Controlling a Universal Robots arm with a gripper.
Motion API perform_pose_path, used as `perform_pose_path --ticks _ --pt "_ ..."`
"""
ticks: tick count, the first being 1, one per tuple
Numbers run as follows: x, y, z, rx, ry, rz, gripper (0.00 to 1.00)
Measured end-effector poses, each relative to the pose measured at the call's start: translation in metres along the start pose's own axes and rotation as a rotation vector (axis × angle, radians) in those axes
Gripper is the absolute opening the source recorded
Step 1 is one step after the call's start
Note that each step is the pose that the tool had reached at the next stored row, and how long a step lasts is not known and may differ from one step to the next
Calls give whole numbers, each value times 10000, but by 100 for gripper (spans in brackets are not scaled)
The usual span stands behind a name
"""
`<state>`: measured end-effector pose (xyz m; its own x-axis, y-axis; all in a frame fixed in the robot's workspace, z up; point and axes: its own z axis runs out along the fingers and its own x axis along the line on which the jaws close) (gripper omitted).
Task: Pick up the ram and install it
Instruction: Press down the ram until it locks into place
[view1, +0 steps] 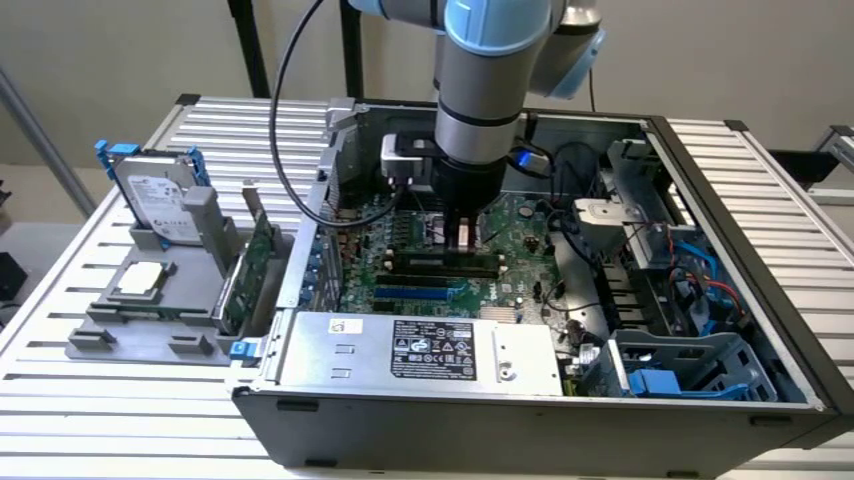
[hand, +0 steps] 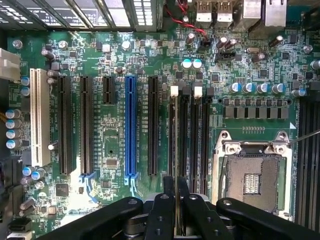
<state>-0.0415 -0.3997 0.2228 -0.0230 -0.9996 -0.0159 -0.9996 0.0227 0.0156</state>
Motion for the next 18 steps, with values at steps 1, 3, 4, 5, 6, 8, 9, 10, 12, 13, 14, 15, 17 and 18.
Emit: perform_pose_path --ticks 1,3,4,5,6,8,9,10,12,13,14,15,17,18 --pt "0 0 3 0 3 1 0" --pt "1 0 7 -1 9 1 0" --pt "1 1 7 -4 10 3 0" --pt "1 1 7 -2 10 3 100" --pt "0 1 7 0 8 3 100" --pt "-1 1 -17 1 5 3 100" --pt "-1 1 -47 0 6 2 100" --pt "-1 2 -88 0 6 2 100" --pt "-2 3 -164 0 9 2 100" --pt "-3 3 -193 0 7 2 100" --pt "-3 3 -212 0 8 2 100" --pt "-3 4 -219 0 6 2 0" --pt "-4 4 -221 1 4 2 0" --pt "-4 4 -221 1 5 1 0"
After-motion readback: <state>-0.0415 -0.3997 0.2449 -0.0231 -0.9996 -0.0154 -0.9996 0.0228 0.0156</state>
